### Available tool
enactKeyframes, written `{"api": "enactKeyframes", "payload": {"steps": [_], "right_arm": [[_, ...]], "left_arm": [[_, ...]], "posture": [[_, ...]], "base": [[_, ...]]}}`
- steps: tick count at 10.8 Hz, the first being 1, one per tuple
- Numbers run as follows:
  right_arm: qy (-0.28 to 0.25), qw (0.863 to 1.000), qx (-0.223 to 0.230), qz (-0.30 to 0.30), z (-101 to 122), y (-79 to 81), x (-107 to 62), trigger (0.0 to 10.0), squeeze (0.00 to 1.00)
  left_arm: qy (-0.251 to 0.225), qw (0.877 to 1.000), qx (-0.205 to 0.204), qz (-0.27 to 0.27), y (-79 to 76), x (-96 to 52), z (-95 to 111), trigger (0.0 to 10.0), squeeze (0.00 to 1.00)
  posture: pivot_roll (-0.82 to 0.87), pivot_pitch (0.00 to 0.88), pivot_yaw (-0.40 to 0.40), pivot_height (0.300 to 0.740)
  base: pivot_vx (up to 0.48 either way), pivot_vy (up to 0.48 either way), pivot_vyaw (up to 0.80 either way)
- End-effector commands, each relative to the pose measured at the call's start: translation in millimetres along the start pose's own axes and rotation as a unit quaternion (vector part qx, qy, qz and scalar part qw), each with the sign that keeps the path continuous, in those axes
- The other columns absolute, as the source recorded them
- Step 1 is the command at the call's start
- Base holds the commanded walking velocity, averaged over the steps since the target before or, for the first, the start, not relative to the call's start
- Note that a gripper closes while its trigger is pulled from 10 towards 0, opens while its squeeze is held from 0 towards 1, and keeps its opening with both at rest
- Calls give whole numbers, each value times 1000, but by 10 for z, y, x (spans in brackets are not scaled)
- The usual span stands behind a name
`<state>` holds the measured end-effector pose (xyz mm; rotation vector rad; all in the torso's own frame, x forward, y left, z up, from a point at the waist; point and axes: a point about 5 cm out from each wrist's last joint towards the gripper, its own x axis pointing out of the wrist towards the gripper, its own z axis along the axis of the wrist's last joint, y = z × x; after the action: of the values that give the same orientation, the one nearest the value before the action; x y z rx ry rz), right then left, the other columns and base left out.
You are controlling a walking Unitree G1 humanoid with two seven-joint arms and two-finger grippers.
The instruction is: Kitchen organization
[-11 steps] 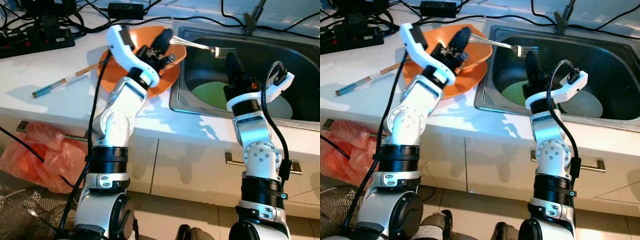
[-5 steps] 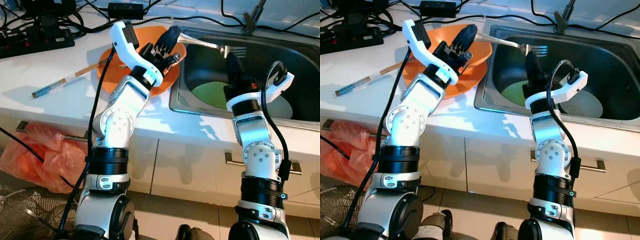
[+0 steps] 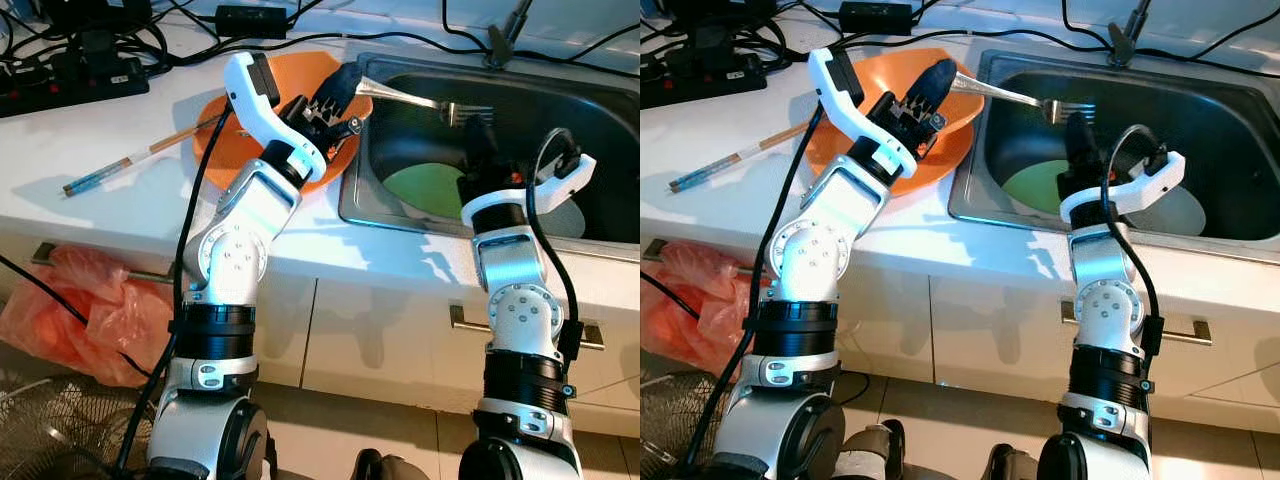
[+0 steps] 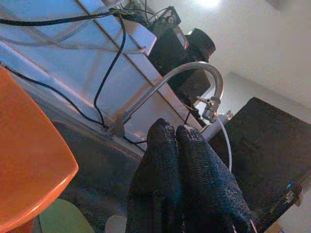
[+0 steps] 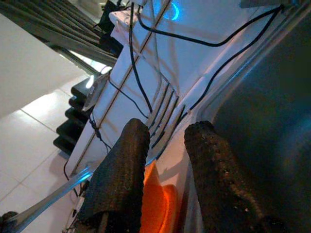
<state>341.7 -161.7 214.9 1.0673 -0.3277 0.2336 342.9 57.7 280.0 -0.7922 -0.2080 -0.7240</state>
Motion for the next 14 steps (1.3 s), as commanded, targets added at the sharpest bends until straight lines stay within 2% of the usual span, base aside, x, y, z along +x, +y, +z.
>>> {"api": "enactKeyframes", "payload": {"steps": [1, 7, 8, 9, 14], "right_arm": [[-9, 1000, 0, -3, 27, 0, 11, 10000, 0], [-18, 1000, 7, 4, 45, 28, 34, 10000, 0], [-19, 1000, 7, 4, 49, 30, 36, 7922, 0], [-21, 1000, 8, 6, 49, 32, 36, 0, 0], [-25, 1000, 15, 11, 52, 55, 35, 0, 0]], "left_arm": [[11, 1000, -24, -15, -93, 3, -130, 10000, 0], [40, 999, -26, -17, -100, -13, -228, 10000, 0], [42, 999, -25, -16, -101, -13, -234, 10000, 0], [44, 999, -25, -15, -96, -21, -241, 10000, 0], [68, 997, -16, -12, -84, -42, -317, 10000, 0]], "posture": [[184, 136, -25, 740], [184, 141, -24, 740], [186, 141, -26, 740], [186, 142, -27, 740], [186, 144, -26, 740]], "base": [[0, 0, 0], [0, 0, 0], [0, 0, 0], [0, 0, 0], [0, 0, 0]]}}
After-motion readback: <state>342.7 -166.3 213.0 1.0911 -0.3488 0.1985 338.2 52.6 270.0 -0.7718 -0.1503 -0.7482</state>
